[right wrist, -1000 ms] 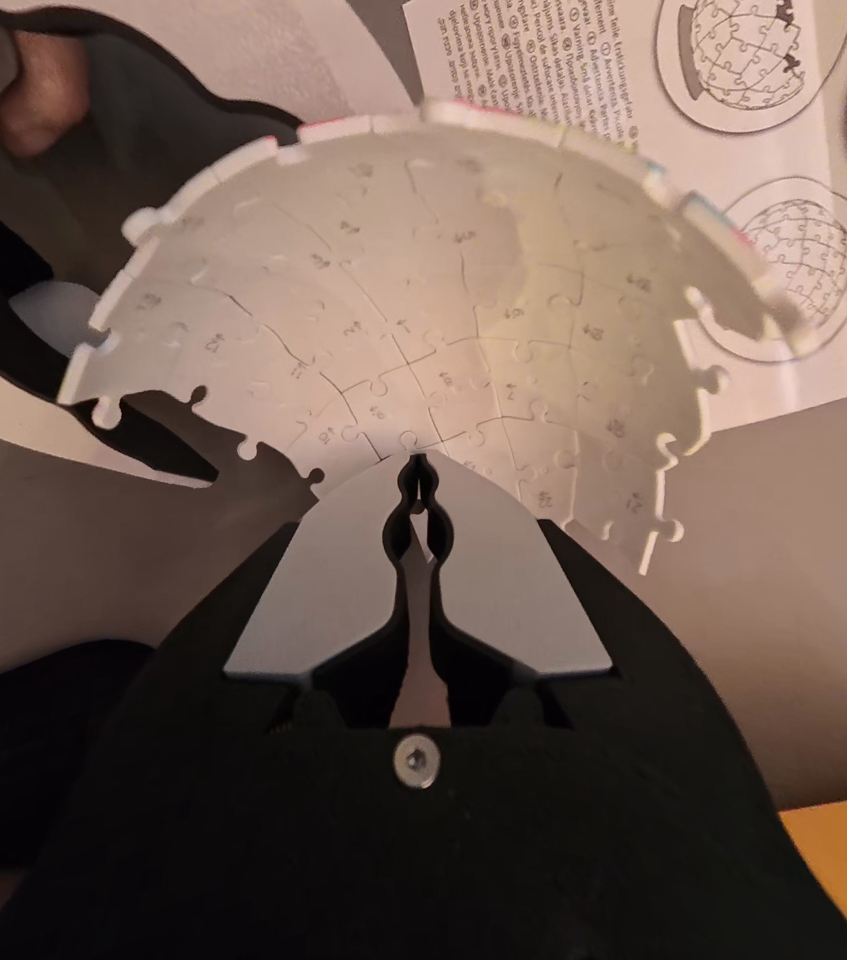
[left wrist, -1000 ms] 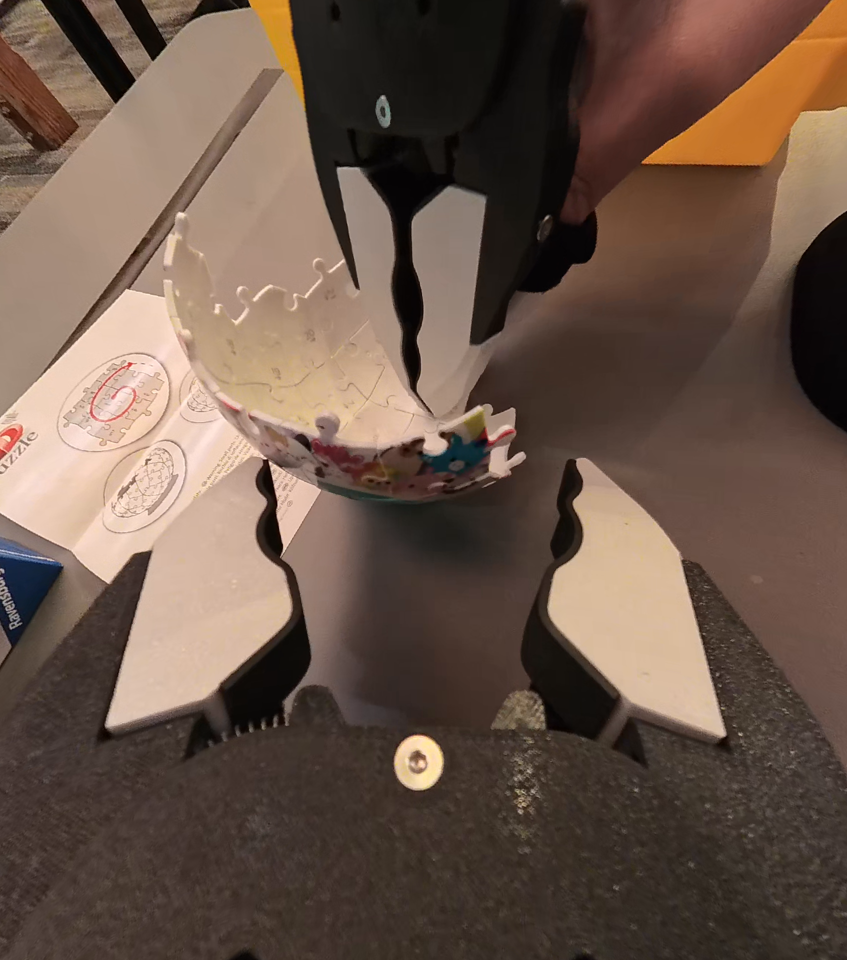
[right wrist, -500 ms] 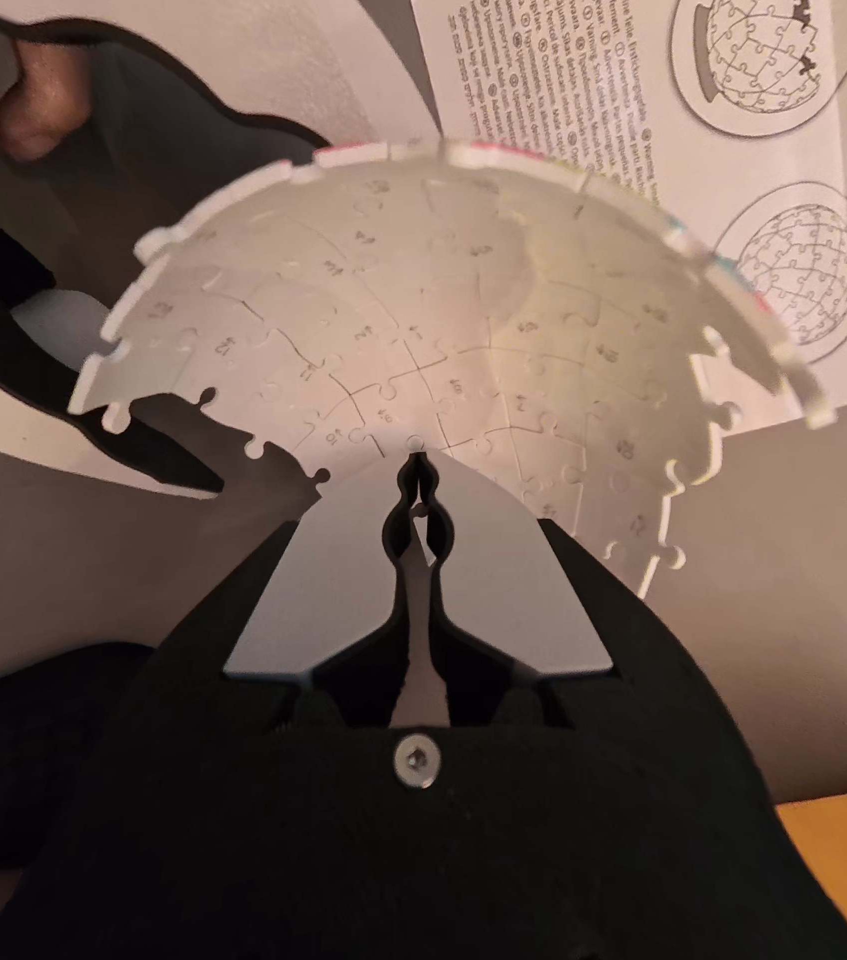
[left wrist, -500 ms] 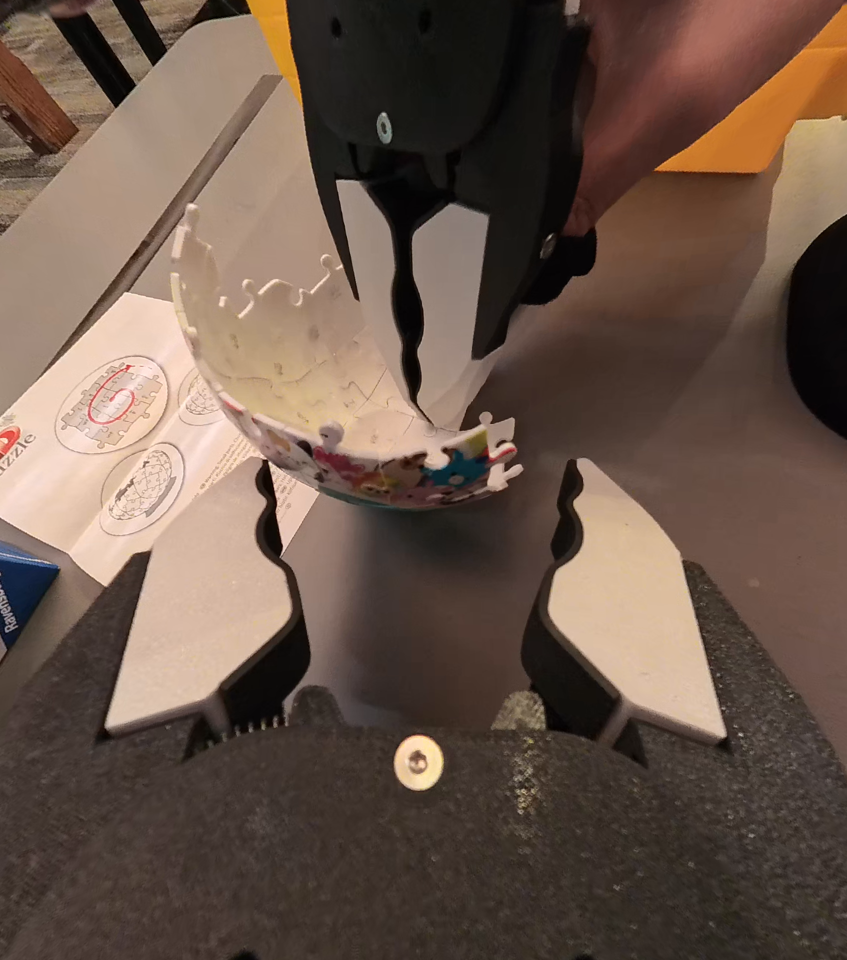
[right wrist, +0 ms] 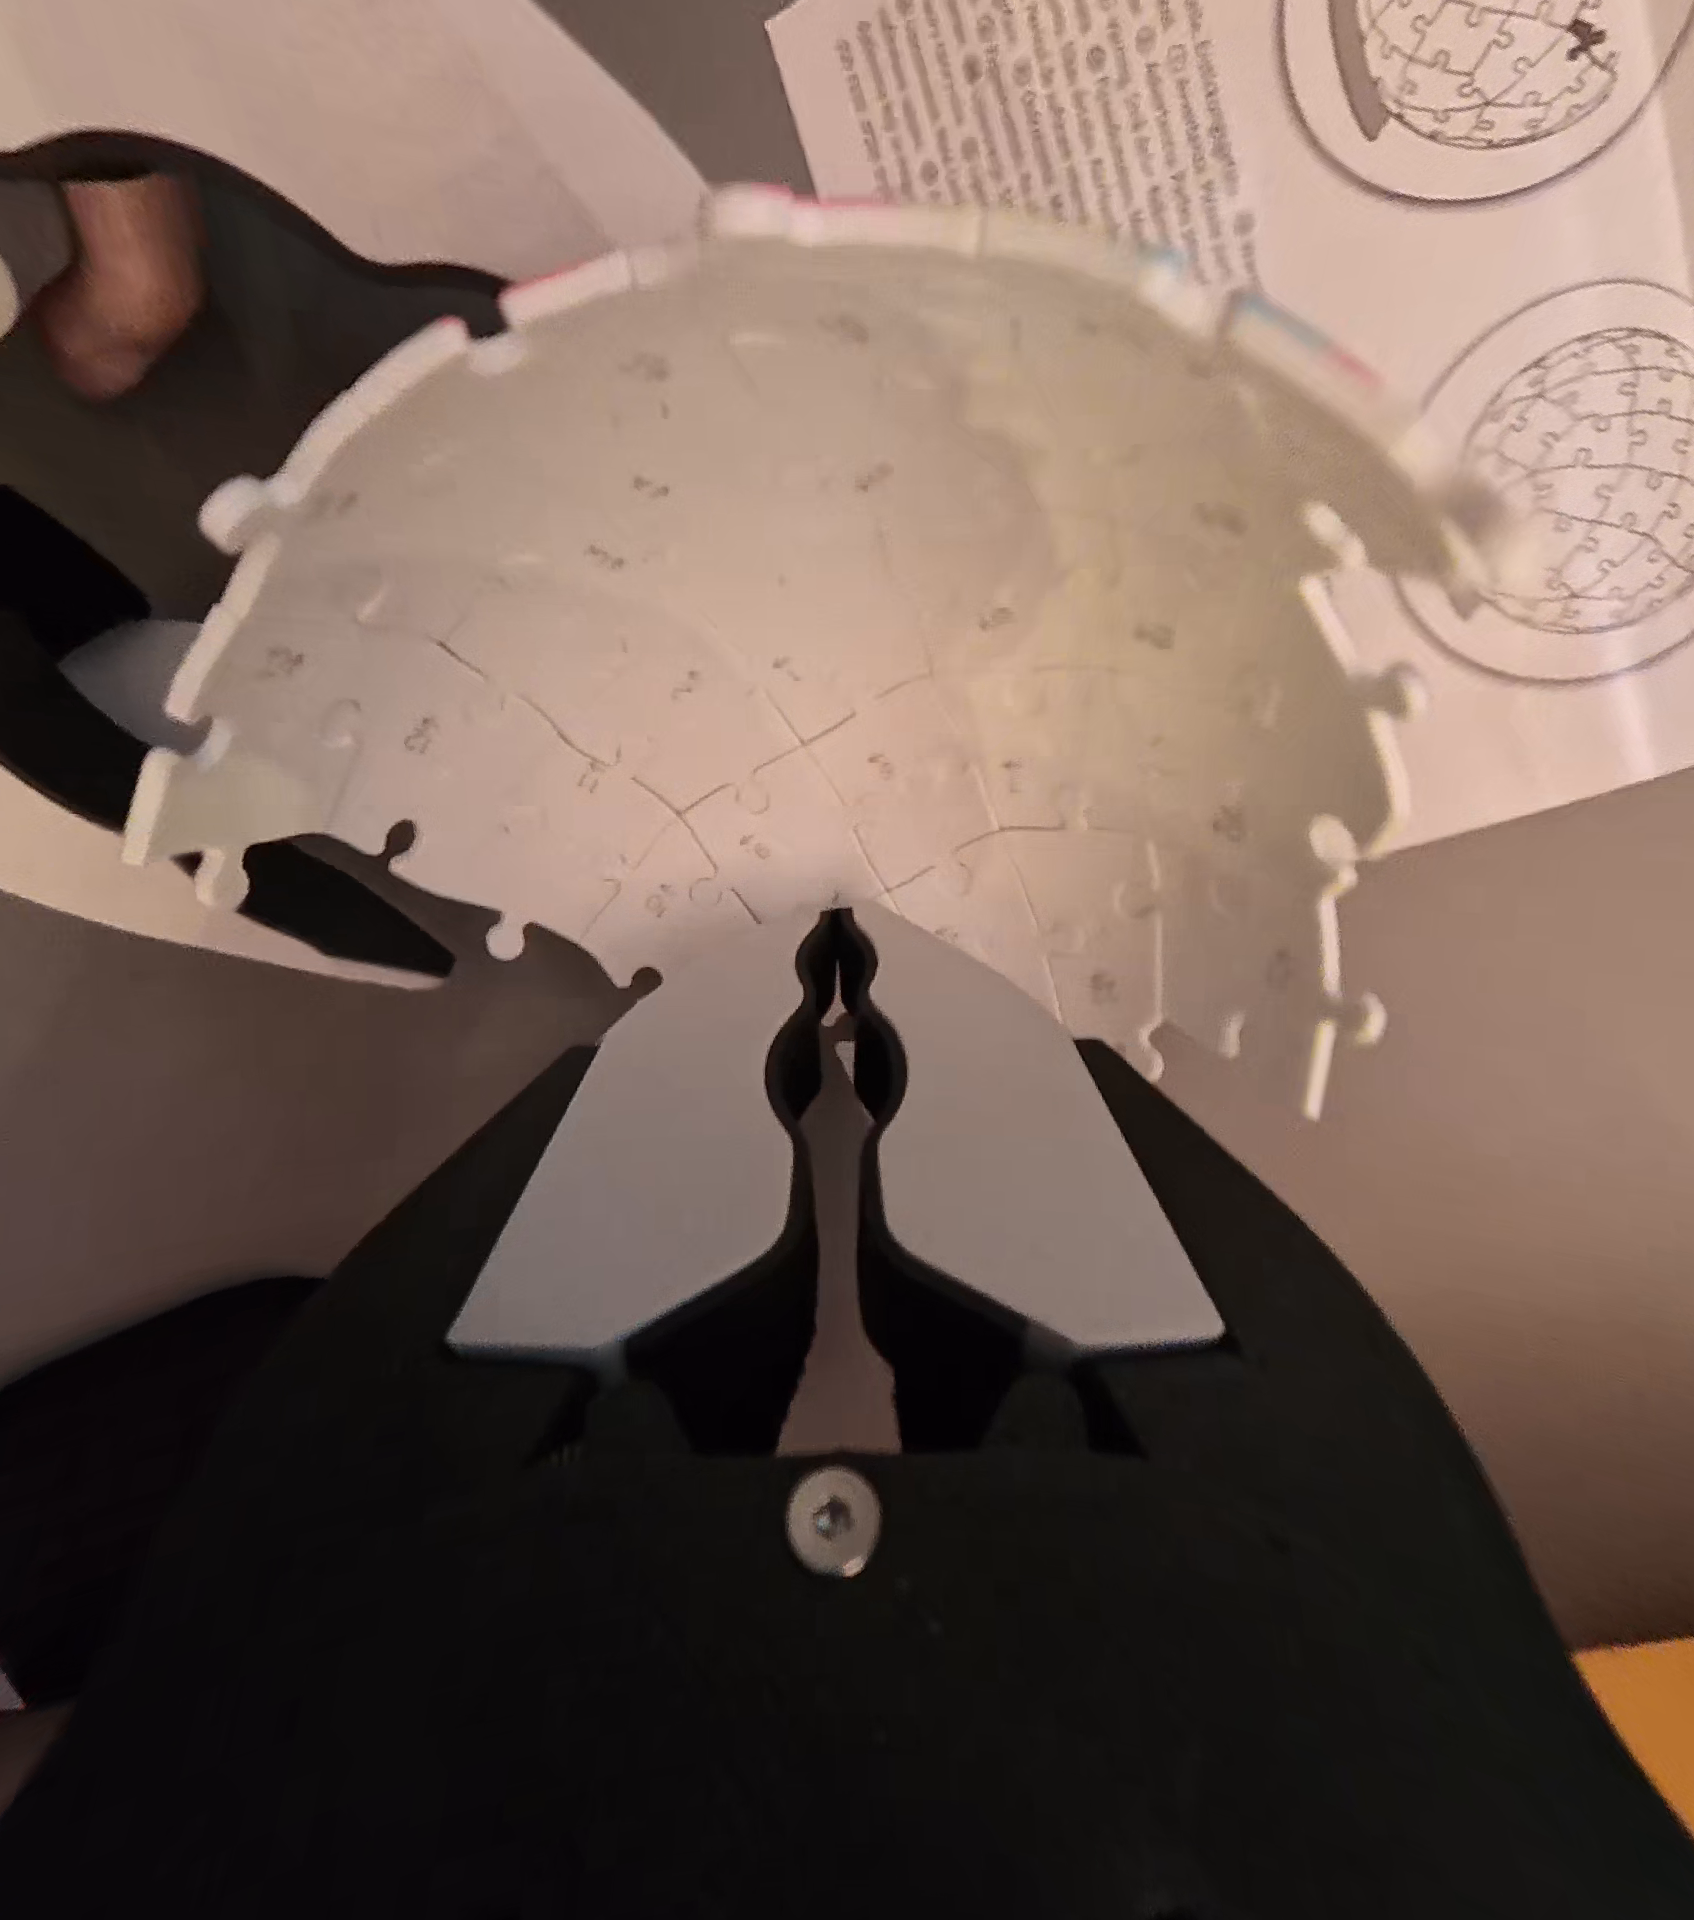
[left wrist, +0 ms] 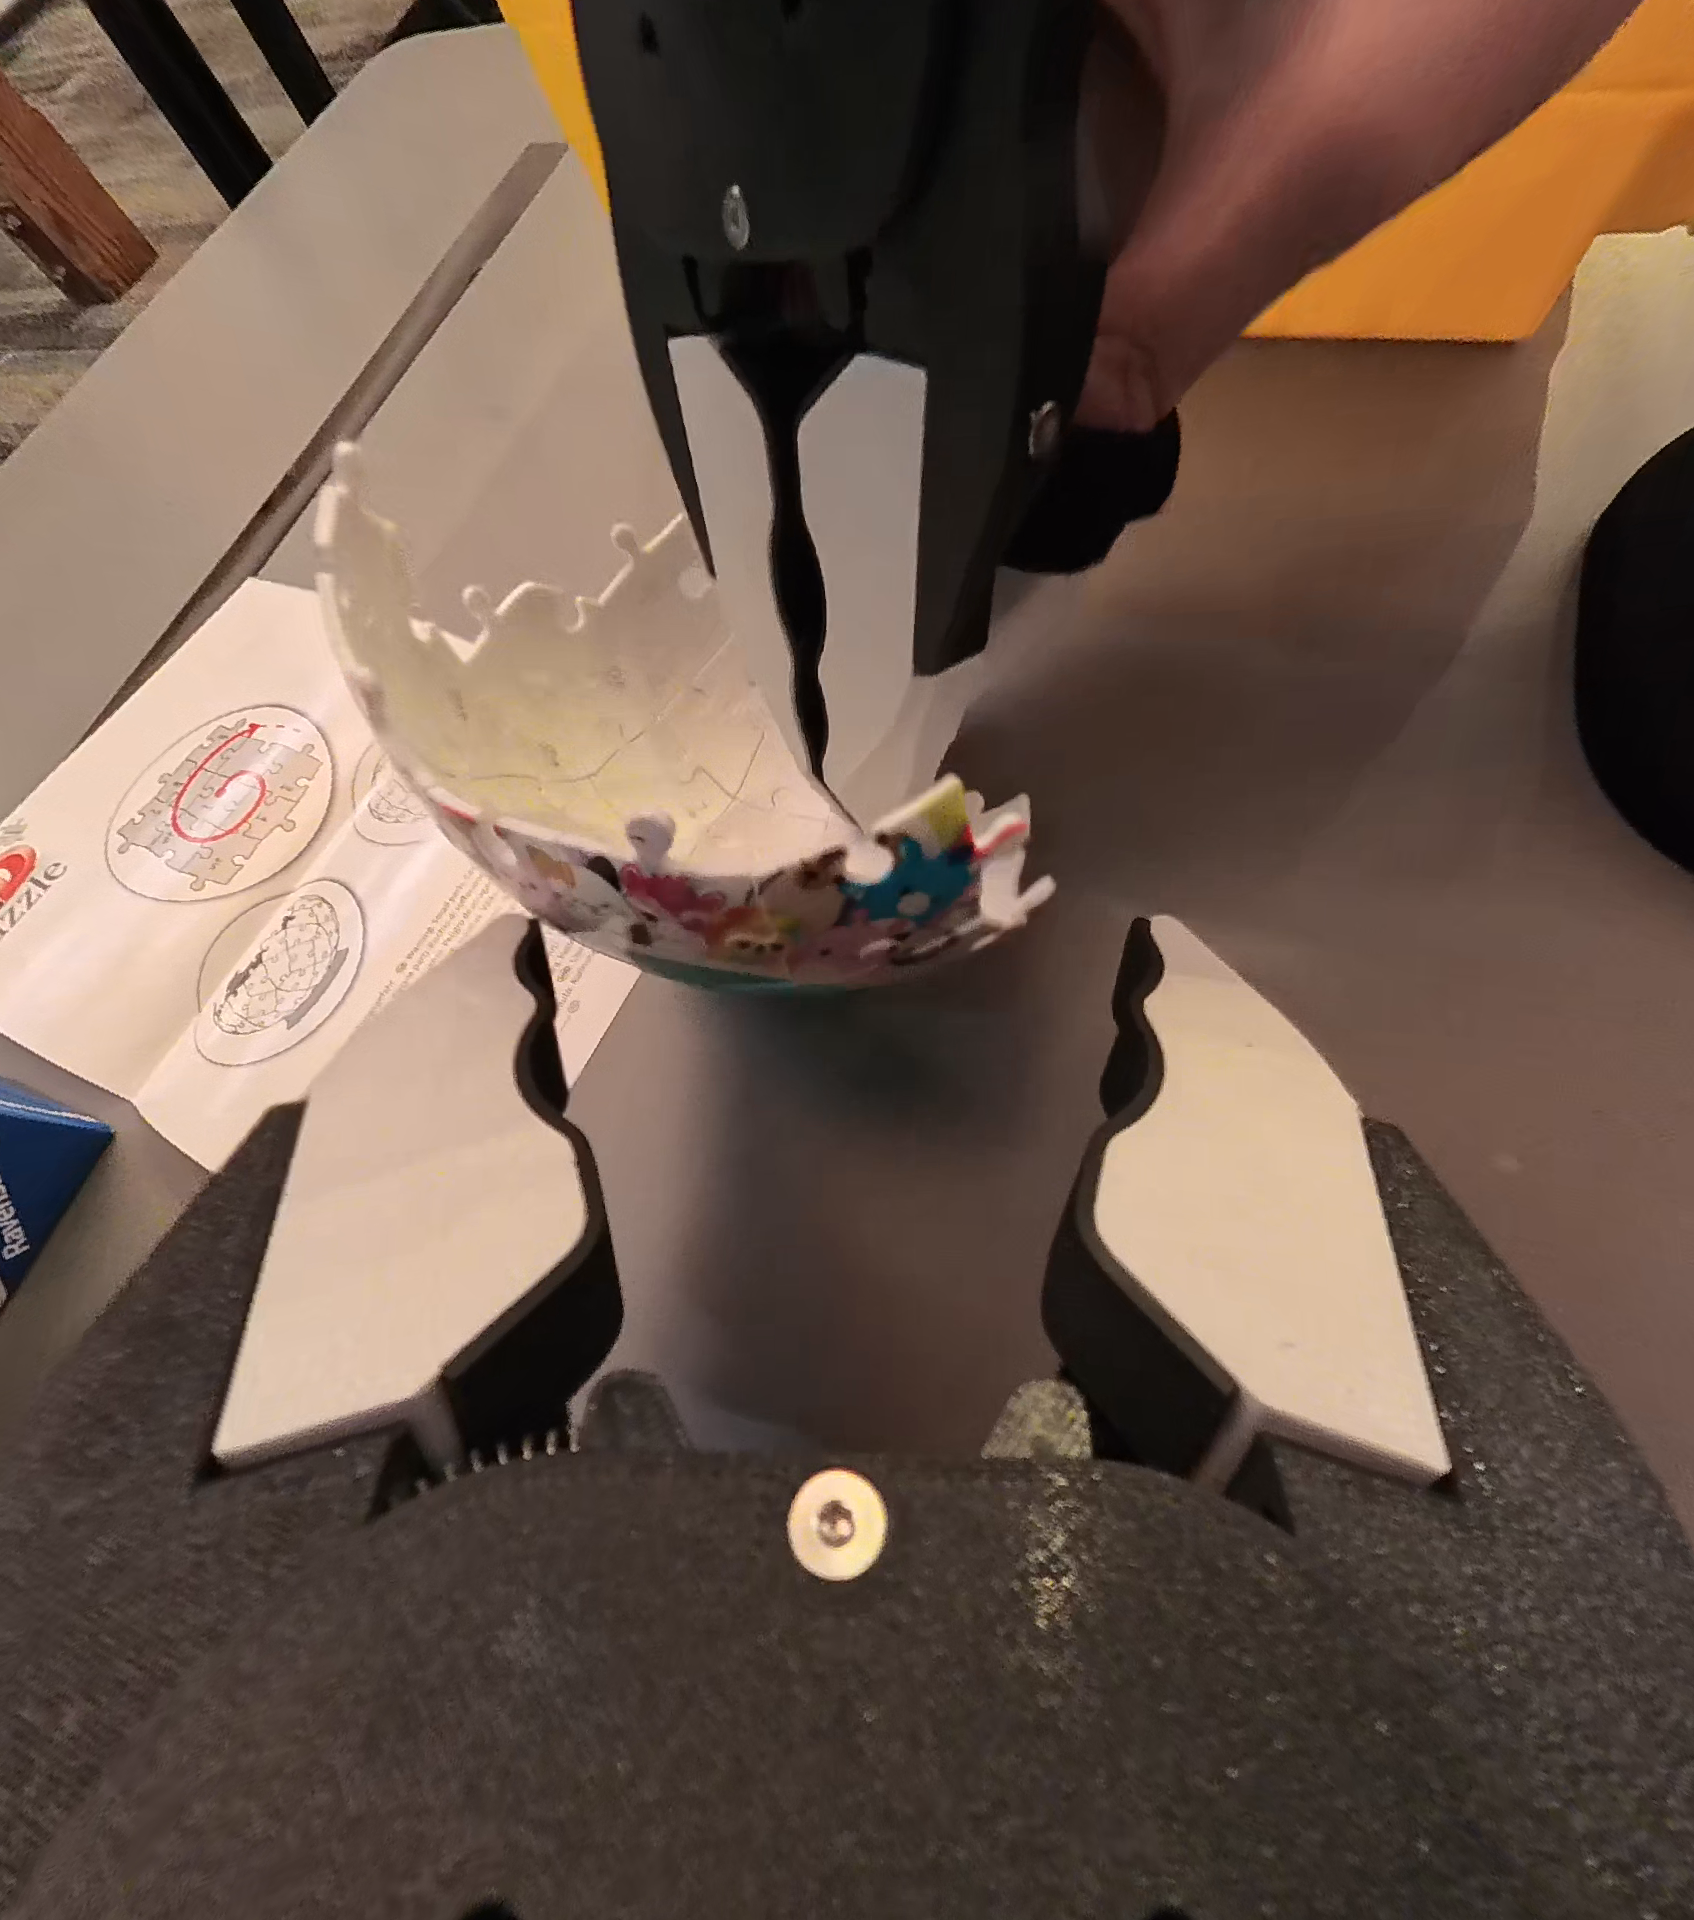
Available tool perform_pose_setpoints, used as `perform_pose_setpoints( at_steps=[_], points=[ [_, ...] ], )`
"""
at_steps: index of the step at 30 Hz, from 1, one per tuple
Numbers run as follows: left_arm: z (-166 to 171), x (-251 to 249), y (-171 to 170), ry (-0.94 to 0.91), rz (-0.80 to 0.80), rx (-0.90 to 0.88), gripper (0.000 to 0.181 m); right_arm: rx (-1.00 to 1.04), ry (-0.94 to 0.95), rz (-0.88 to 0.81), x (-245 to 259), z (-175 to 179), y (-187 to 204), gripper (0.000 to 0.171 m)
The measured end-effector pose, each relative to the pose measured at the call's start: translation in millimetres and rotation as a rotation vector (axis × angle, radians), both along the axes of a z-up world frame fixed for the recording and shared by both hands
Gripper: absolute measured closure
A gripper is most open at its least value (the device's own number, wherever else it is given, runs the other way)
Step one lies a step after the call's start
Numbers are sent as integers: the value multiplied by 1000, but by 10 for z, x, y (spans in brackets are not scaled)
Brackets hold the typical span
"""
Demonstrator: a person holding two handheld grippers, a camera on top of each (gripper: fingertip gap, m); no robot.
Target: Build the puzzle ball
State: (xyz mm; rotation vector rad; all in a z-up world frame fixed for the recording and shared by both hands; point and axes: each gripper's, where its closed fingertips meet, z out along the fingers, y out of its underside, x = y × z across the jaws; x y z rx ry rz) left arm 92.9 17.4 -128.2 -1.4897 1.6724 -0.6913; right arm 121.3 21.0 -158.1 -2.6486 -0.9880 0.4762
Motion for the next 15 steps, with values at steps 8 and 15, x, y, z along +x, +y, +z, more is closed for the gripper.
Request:
perform_pose_setpoints(
  at_steps=[8, 15],
  points=[
    [-48, -48, 20, 13, 14, -8, 79, 162, 134, -232, 222, 536, 227, 170],
    [-88, -183, 5, 33, 37, -24, 79, 214, 245, -428, 416, 763, 284, 165]
  ],
)
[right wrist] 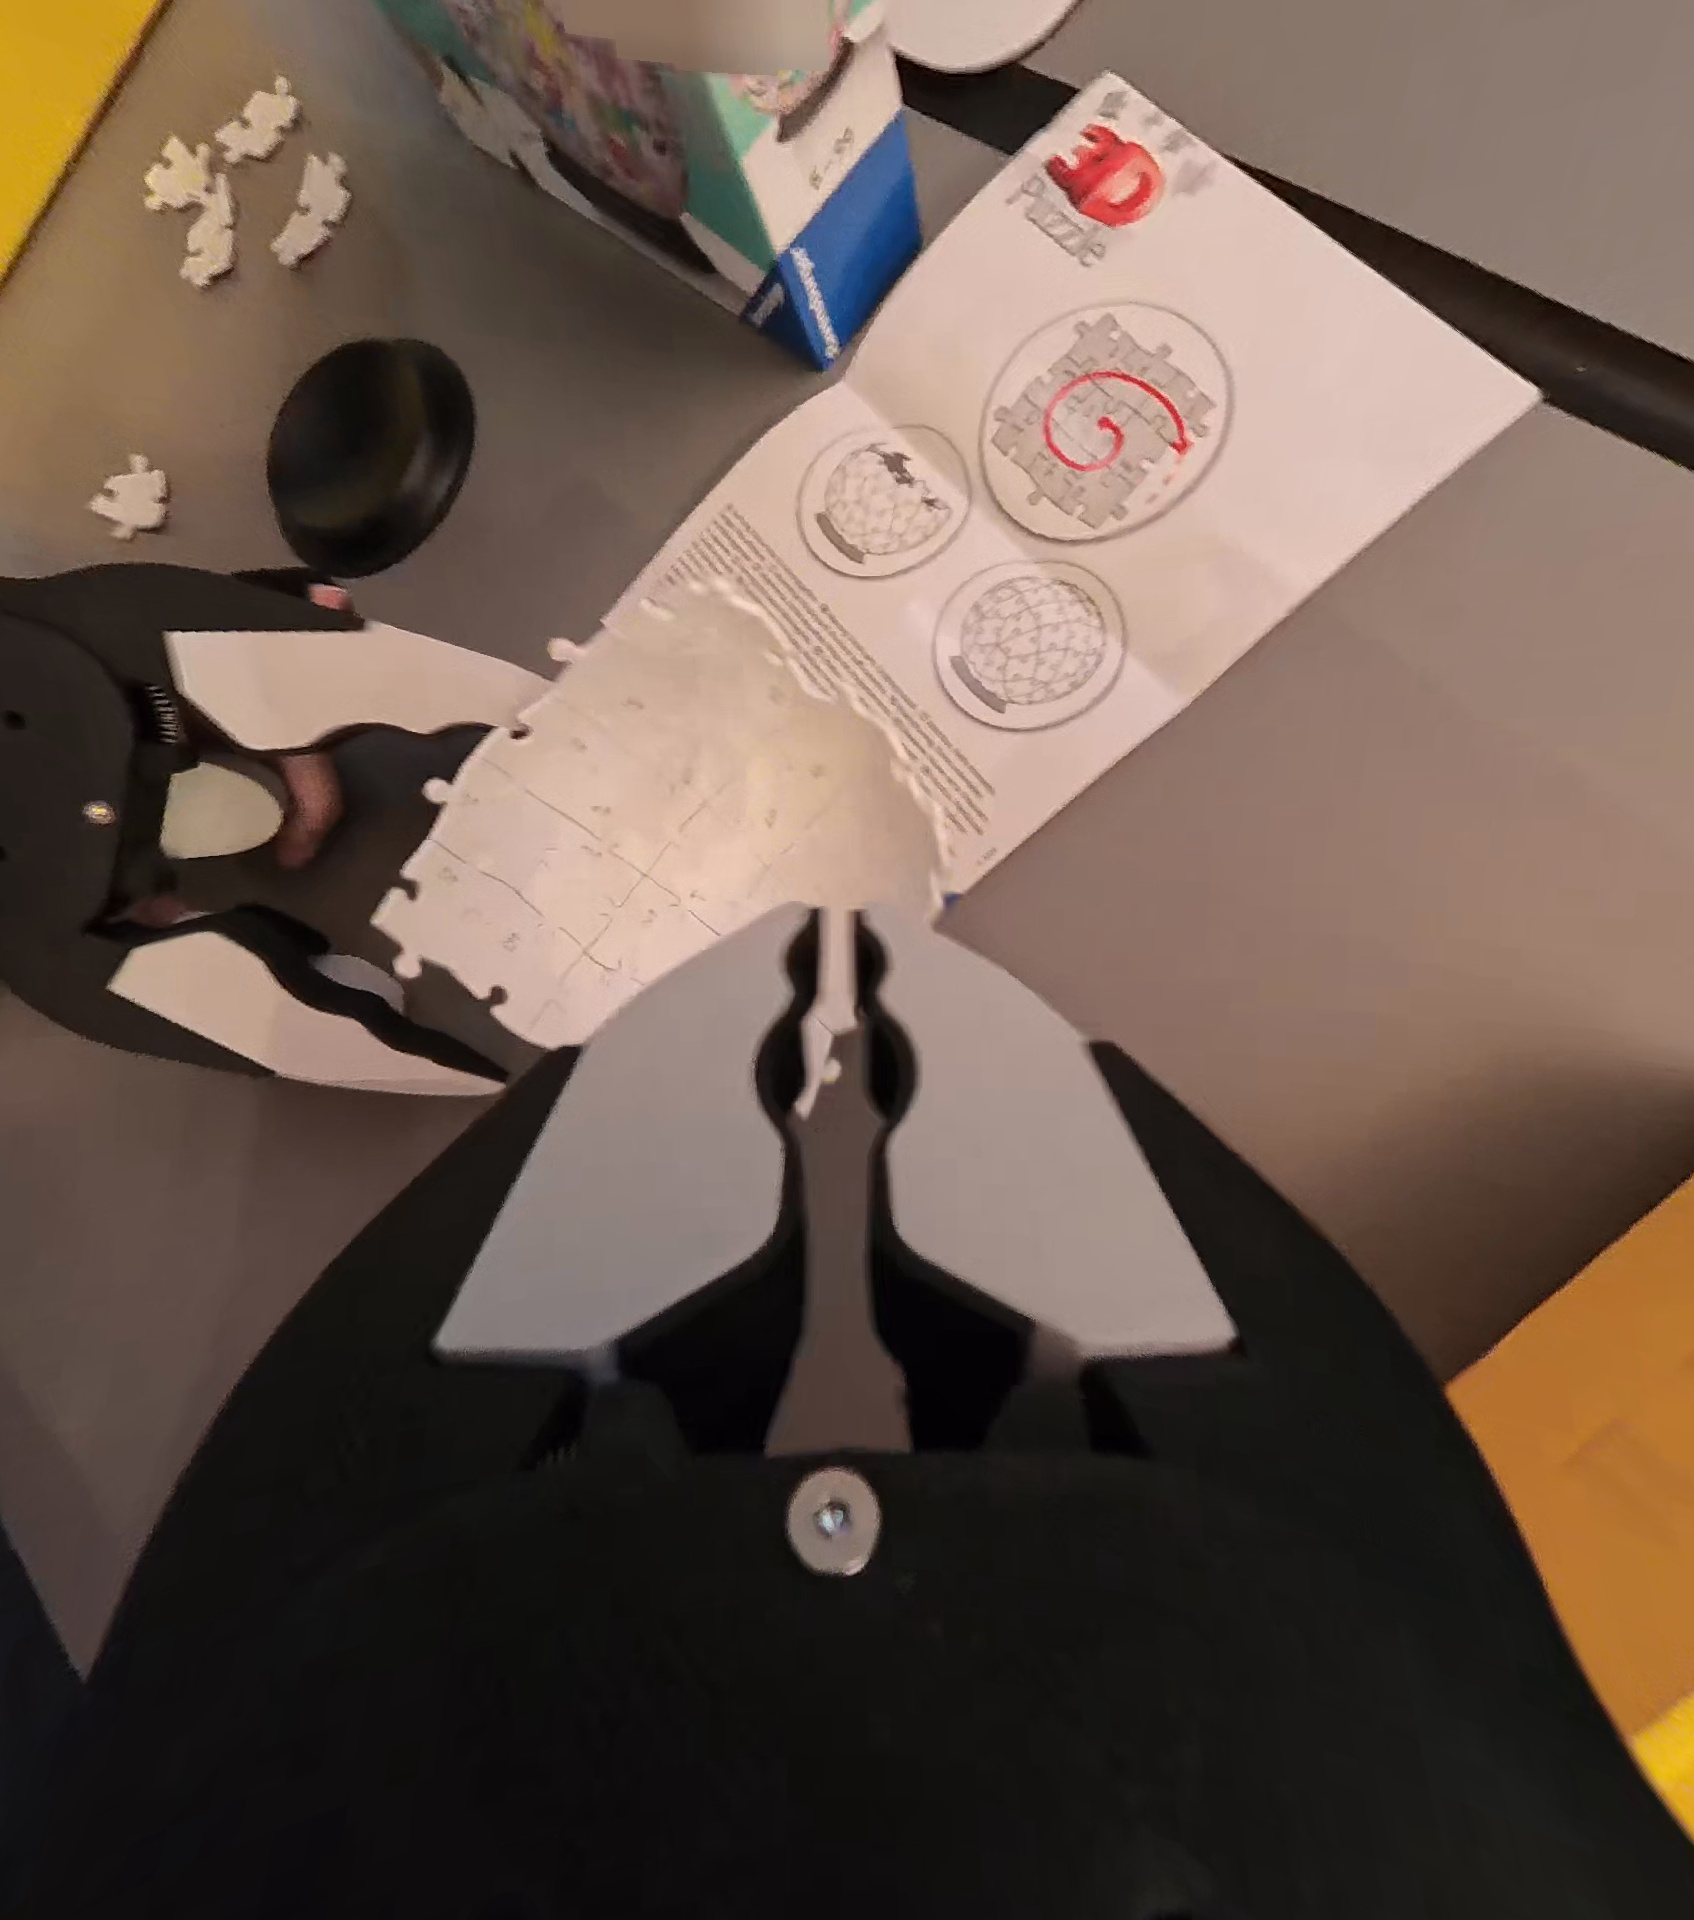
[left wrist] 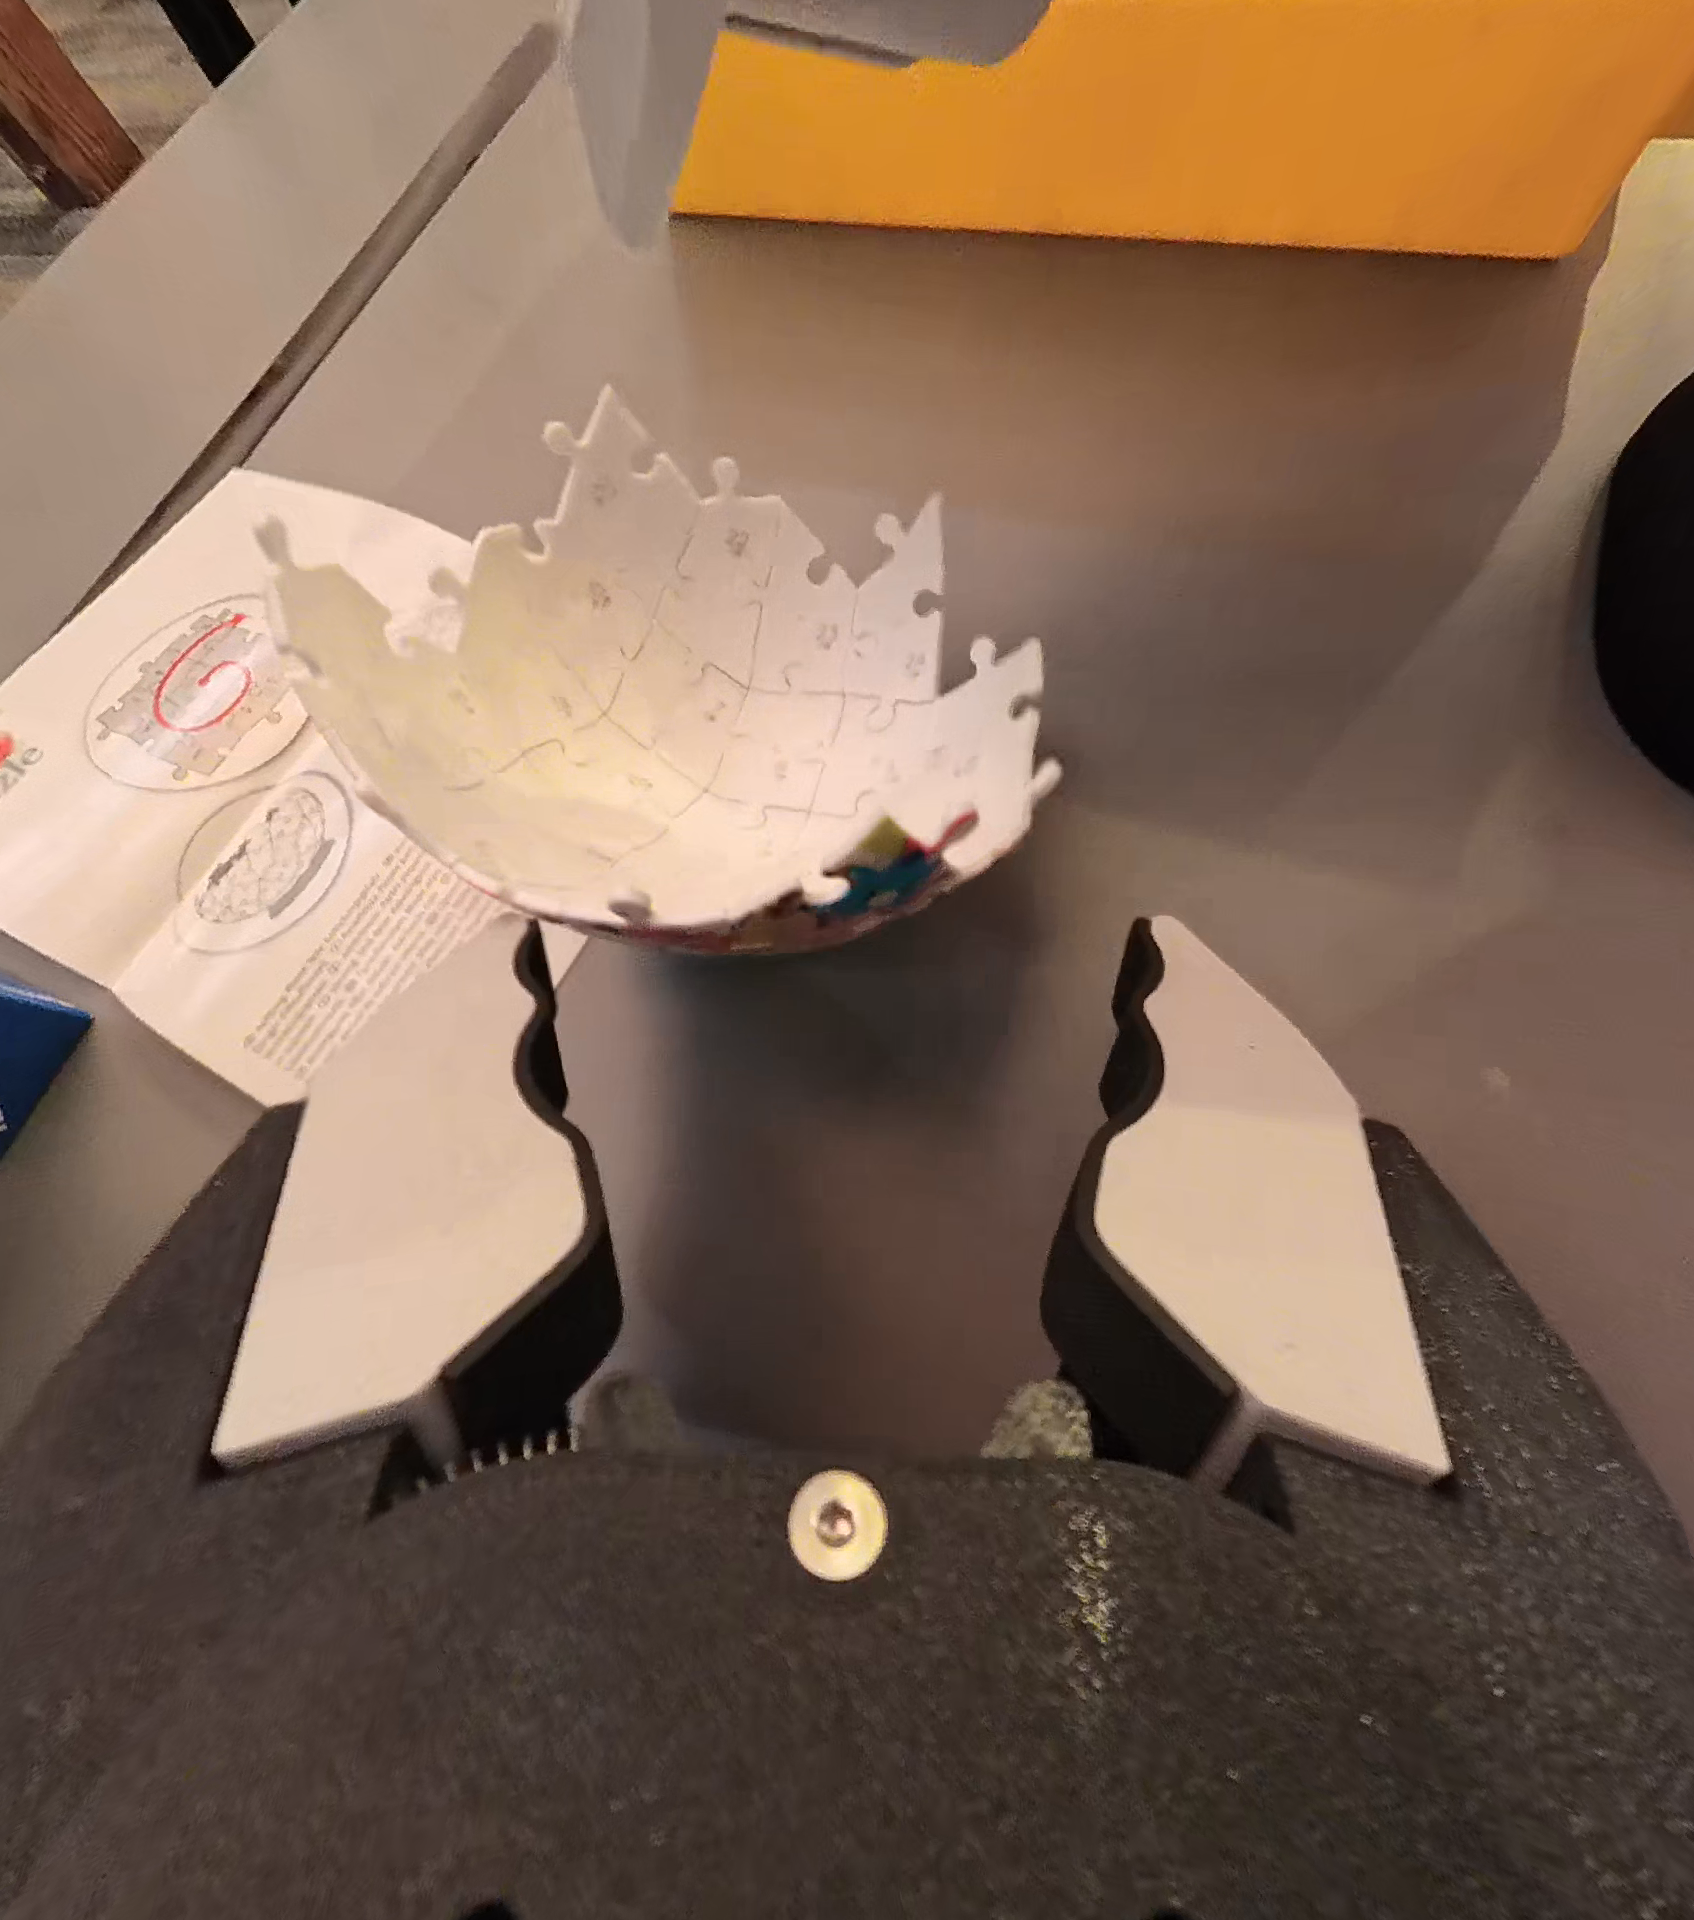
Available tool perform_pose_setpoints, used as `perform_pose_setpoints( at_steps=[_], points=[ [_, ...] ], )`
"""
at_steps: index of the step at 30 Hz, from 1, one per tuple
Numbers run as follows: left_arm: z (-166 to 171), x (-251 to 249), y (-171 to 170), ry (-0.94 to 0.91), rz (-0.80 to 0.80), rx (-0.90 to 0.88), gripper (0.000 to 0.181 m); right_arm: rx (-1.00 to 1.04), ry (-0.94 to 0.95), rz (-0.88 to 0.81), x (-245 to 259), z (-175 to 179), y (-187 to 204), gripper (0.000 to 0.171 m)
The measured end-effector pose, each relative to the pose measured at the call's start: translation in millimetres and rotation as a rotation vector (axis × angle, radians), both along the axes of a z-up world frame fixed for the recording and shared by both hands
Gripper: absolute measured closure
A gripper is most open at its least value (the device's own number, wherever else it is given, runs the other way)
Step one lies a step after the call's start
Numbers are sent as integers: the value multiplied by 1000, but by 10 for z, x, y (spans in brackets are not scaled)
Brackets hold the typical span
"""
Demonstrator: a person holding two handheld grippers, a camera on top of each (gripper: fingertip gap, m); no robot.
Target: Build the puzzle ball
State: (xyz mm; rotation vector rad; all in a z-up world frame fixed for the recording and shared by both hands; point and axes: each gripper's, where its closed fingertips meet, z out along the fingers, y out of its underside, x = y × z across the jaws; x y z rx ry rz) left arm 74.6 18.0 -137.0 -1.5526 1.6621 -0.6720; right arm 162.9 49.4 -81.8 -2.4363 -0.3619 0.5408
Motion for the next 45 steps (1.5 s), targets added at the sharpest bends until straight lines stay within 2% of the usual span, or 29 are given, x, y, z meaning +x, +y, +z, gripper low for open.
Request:
perform_pose_setpoints(
  at_steps=[1, 2, 5, 10, 13, 17, 22, 26, 30, 36, 45],
  points=[
    [3, -27, -2, 1, 5, -2, 79, -14, -15, -32, 53, -44, -8, 146],
    [8, -52, -8, -1, 8, -7, 79, -29, -22, -48, 82, -86, -33, 143],
    [25, -129, -14, -3, 17, -9, 80, -47, 10, -81, 71, -157, -117, 143],
    [22, -238, -17, -8, 33, -32, 81, -32, 261, -166, -56, -137, -237, 142],
    [27, -291, -28, -6, 37, -28, 81, -43, 344, -204, -127, -149, -268, 140],
    [77, -360, 22, -28, 69, -43, 79, -9, 281, -250, -106, -163, -252, 139],
    [97, -313, 82, -87, 83, -216, 74, -32, 255, -287, -89, -265, -175, 136],
    [52, -236, 81, -50, 54, -214, 71, -99, 298, -259, -224, -407, -120, 132],
    [-3, -219, -7, -10, 22, -219, 72, -152, 430, -209, -429, -401, -112, 129],
    [-19, -321, -89, 2, 31, -232, 73, -193, 492, -172, -539, -367, -138, 128],
    [-26, -763, -228, 13, 120, -244, 75, -261, 457, -13, -984, -364, -90, 127]
  ],
)
